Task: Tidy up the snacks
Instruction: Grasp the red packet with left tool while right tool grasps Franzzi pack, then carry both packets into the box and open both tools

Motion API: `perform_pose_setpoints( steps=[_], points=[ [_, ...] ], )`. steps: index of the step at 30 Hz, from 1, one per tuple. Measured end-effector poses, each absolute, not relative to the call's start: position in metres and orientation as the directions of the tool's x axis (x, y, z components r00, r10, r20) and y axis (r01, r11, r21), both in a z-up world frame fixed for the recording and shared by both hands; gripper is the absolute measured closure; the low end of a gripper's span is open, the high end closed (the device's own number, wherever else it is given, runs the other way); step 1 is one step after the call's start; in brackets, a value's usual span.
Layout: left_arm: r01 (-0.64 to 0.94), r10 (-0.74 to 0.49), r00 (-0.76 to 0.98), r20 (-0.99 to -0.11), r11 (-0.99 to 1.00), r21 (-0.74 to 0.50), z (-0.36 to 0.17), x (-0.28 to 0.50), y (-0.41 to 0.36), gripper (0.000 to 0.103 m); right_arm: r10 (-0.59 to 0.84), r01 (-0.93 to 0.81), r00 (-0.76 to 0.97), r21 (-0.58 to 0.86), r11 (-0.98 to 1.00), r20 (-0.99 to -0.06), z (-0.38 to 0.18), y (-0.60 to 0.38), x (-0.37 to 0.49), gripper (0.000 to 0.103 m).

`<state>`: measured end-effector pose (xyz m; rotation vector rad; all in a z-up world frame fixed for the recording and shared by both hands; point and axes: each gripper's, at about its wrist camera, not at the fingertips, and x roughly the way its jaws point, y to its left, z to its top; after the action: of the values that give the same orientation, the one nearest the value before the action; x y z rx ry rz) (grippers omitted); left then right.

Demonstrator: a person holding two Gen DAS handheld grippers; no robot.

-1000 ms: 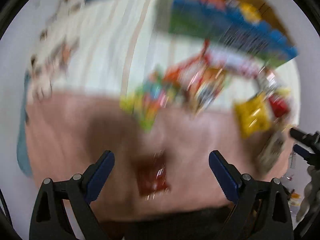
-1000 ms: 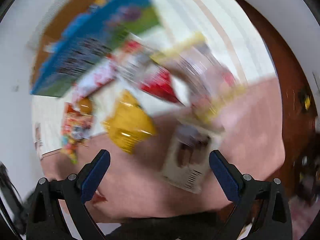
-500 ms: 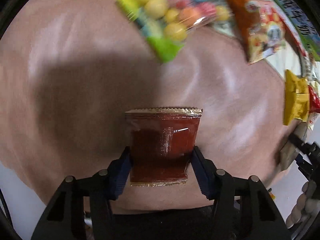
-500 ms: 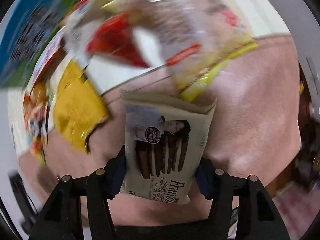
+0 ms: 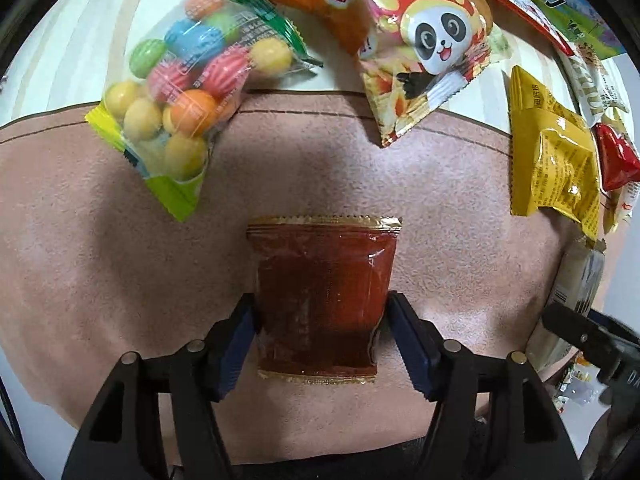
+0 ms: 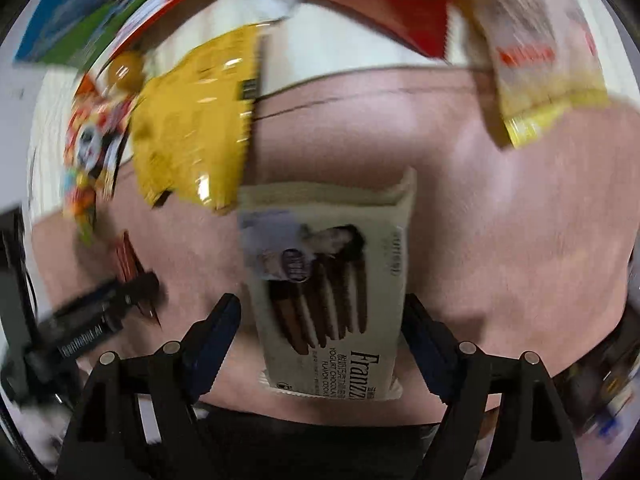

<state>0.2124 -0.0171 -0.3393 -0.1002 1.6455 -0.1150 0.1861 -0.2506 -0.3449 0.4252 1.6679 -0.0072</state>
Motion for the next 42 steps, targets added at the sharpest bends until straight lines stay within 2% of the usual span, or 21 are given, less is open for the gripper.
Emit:
perform_pose_setpoints(
  steps=[1, 2, 3, 7, 11, 16, 21, 25, 27, 30, 33, 42],
  points=[
    [0.007, -0.127, -0.072, -0.989, 0.992, -0.128, -0.338, 0.211, -0.018, 0.041, 0.267, 0.292, -0.066, 0.238, 0.927, -0.961, -0.345, -0.252, 0.184, 0.023],
    [0.015, -0.123, -0.066, -0.99, 0.992, -0.124, -0.339, 0.209, -0.022, 0.047, 0.238, 0.294, -0.059, 0.211, 0.932, -0.969, -0.344, -0.252, 0.182, 0.036],
    [0.026, -0.109, -0.064, -0.992, 0.993, -0.111, -0.335, 0.214, -0.04, 0.047, 0.218, 0.286, -0.053, 0.194, 0.938, -0.974, -0.344, -0.252, 0.181, 0.042],
    [0.077, -0.077, -0.05, -0.996, 0.994, -0.081, -0.326, 0.211, -0.062, 0.047, 0.226, 0.249, -0.048, 0.207, 0.946, -0.973, -0.335, -0.243, 0.171, 0.043],
    [0.079, -0.127, -0.048, -0.991, 0.988, -0.131, -0.303, 0.207, -0.073, 0.047, 0.276, 0.225, -0.03, 0.262, 0.939, -0.961, -0.311, -0.234, 0.168, 0.043],
    [0.104, -0.231, 0.039, -0.972, 0.968, -0.226, -0.233, 0.22, -0.089, 0.047, 0.351, 0.163, 0.056, 0.355, 0.92, -0.935, -0.247, -0.235, 0.187, 0.043],
    [0.154, -0.313, 0.193, -0.93, 0.946, -0.287, -0.14, 0.27, -0.102, 0.047, 0.405, 0.106, 0.184, 0.428, 0.898, -0.895, -0.173, -0.255, 0.247, 0.043],
    [0.171, -0.334, 0.275, -0.902, 0.94, -0.296, -0.087, 0.33, -0.085, 0.047, 0.38, 0.063, 0.295, 0.415, 0.908, -0.877, -0.126, -0.261, 0.311, 0.043],
    [0.17, -0.329, 0.285, -0.9, 0.942, -0.29, -0.078, 0.354, -0.081, 0.047, 0.351, 0.042, 0.33, 0.385, 0.922, -0.876, -0.114, -0.252, 0.342, 0.043],
    [0.155, -0.318, 0.264, -0.911, 0.946, -0.285, -0.084, 0.403, -0.071, 0.047, 0.281, 0.004, 0.365, 0.303, 0.953, -0.888, -0.106, -0.239, 0.392, 0.043],
    [0.118, -0.292, 0.199, -0.936, 0.955, -0.273, -0.108, 0.448, -0.067, 0.047, 0.273, -0.001, 0.329, 0.289, 0.957, -0.904, -0.119, -0.225, 0.436, 0.043],
    [0.041, -0.237, -0.033, -0.971, 0.97, -0.238, -0.195, 0.51, -0.068, 0.047, 0.288, -0.007, 0.127, 0.289, 0.957, -0.949, -0.213, -0.187, 0.5, 0.043]
  ],
)
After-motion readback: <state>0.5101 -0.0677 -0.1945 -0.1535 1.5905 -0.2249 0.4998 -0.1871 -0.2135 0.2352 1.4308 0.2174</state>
